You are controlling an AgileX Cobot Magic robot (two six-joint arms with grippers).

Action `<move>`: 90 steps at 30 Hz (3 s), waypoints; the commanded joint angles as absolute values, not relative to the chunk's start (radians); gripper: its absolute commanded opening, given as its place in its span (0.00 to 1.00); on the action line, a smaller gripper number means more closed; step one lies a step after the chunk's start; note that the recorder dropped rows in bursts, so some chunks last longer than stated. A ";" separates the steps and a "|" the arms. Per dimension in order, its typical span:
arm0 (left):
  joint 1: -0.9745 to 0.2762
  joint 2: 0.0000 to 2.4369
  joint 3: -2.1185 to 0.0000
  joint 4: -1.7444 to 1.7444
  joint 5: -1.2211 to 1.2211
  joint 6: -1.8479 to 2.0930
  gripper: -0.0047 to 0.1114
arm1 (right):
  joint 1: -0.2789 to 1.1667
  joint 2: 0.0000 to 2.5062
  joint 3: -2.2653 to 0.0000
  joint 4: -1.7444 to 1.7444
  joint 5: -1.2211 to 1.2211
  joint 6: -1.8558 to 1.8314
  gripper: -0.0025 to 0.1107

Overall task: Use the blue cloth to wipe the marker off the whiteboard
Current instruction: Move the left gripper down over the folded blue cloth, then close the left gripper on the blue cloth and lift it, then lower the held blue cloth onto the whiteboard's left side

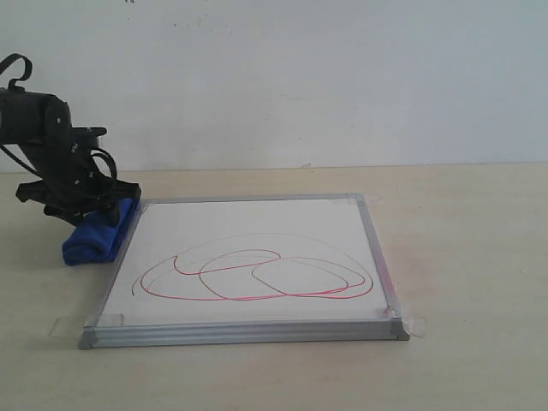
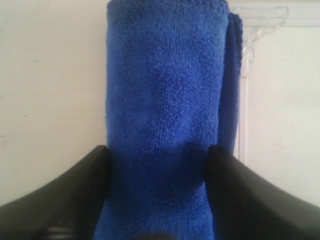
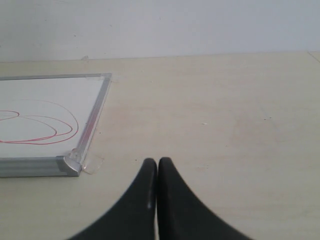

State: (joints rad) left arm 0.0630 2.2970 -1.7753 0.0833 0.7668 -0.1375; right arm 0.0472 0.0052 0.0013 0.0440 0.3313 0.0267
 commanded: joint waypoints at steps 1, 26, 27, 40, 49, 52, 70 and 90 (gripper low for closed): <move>0.060 2.305 -1.781 0.070 0.750 -0.145 0.52 | 0.040 0.000 0.000 0.043 0.321 0.023 0.02; 0.060 2.311 -1.781 0.071 0.717 -0.180 0.08 | 0.040 0.000 0.000 0.043 0.321 0.023 0.02; 0.060 2.309 -1.781 0.071 0.717 -0.180 0.08 | 0.040 0.000 0.000 0.043 0.321 0.023 0.02; 0.060 2.156 -1.781 0.074 0.757 -0.125 0.08 | 0.040 0.000 0.000 0.043 0.324 0.023 0.02; 0.060 2.069 -1.781 -0.047 0.902 0.000 0.08 | 0.040 0.000 0.000 0.043 0.324 0.023 0.02; 0.058 2.063 -1.781 -0.048 0.971 0.047 0.08 | 0.040 0.000 0.000 0.043 0.324 0.023 0.02; -0.069 1.897 -1.254 -0.397 0.775 0.495 0.08 | 0.040 0.000 0.000 0.043 0.324 0.023 0.02; -0.033 1.981 -1.111 -0.377 0.407 0.492 0.08 | 0.040 0.000 0.000 0.043 0.324 0.023 0.02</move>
